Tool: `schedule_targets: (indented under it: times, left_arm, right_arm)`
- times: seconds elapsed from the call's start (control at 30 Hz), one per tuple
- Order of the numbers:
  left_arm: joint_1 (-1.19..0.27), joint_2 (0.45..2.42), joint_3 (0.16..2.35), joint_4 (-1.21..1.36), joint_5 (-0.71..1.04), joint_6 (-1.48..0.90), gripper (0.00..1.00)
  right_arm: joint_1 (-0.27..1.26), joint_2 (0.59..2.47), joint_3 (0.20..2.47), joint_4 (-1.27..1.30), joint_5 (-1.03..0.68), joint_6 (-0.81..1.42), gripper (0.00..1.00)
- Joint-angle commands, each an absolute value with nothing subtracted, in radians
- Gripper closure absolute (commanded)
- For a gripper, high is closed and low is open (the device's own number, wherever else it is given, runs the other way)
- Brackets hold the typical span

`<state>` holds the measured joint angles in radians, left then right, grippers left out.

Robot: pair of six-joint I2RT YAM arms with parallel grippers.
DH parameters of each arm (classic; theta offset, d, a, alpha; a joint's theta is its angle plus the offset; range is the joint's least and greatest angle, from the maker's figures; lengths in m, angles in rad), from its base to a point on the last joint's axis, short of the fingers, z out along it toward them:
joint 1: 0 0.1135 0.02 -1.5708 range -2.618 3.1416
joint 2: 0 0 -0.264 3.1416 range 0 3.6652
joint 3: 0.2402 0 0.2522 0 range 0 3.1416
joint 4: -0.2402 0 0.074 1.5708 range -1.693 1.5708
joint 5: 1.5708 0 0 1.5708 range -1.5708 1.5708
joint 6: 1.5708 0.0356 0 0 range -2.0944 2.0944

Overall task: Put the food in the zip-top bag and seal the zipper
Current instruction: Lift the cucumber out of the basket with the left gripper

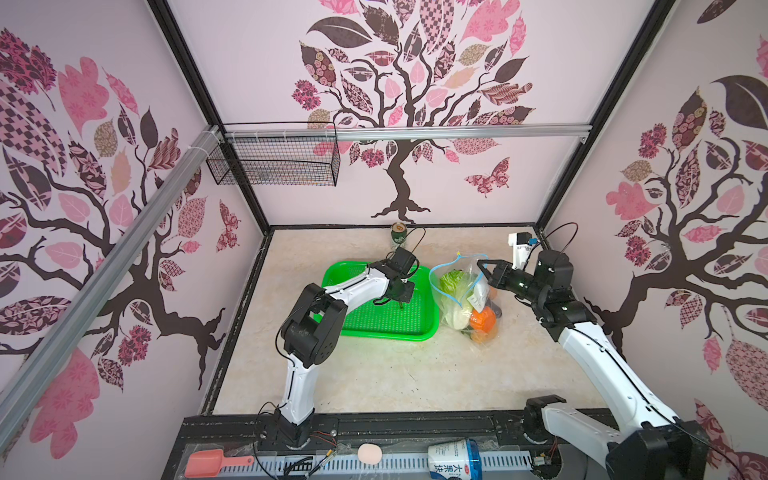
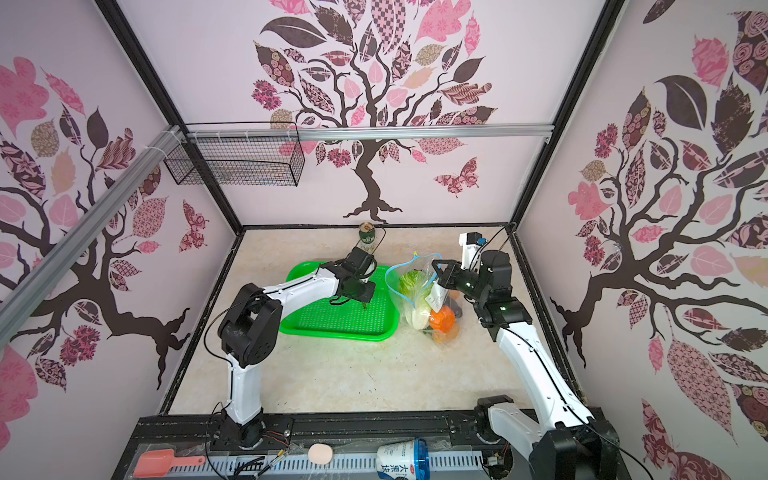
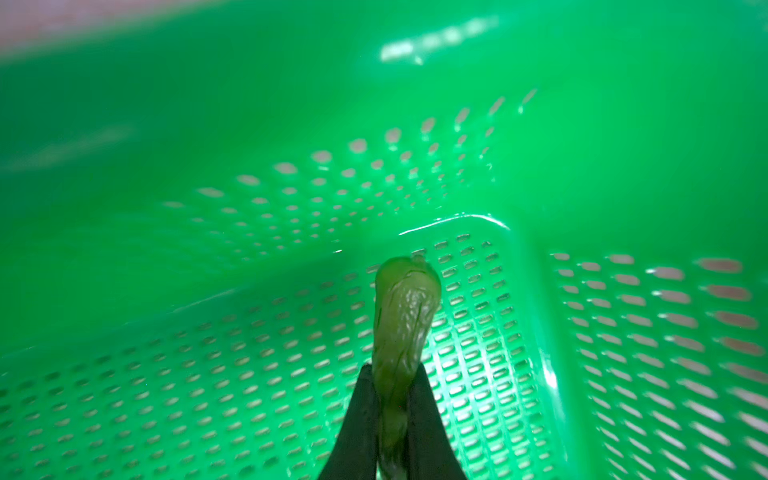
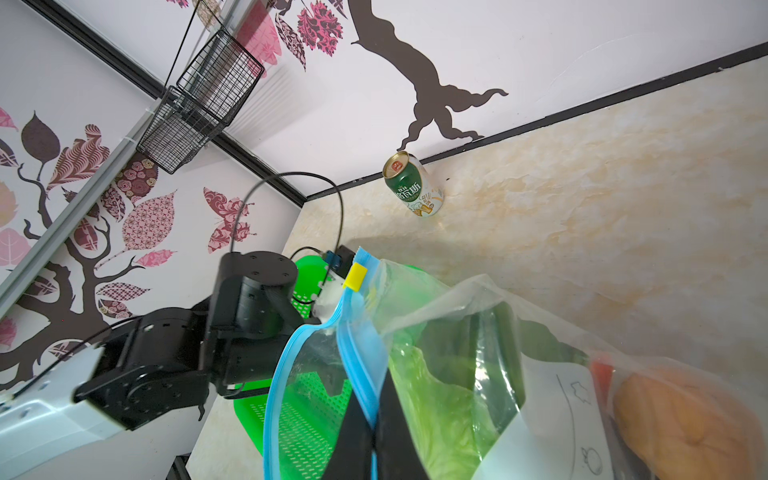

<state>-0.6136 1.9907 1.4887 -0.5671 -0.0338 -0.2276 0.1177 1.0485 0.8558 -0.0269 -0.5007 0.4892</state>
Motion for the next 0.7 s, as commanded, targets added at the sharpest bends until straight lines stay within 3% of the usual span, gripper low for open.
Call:
schedule_targets:
  times: [0.0,0.37,0.53,0.67]
  left_arm:
    - [-0.592,1.889,1.434,-0.520,0.009,-0.252,1.00]
    - [-0.563,1.502,1.226,-0.477,0.020,-0.258,1.00]
    - [-0.564,1.339,1.161,-0.338,0.125,-0.302,1.00]
    - [-0.573,1.325,1.209,-0.280,0.253,-0.309,1.00]
  right_arm:
    - [0.122,1.043,0.864,-0.032,-0.493,0.472,1.00]
    - [0.121,1.039,0.861,-0.031,-0.499,0.472,1.00]
    - [0.120,1.029,0.856,-0.026,-0.504,0.471,1.00]
    - [0.120,1.025,0.855,-0.023,-0.513,0.471,1.00]
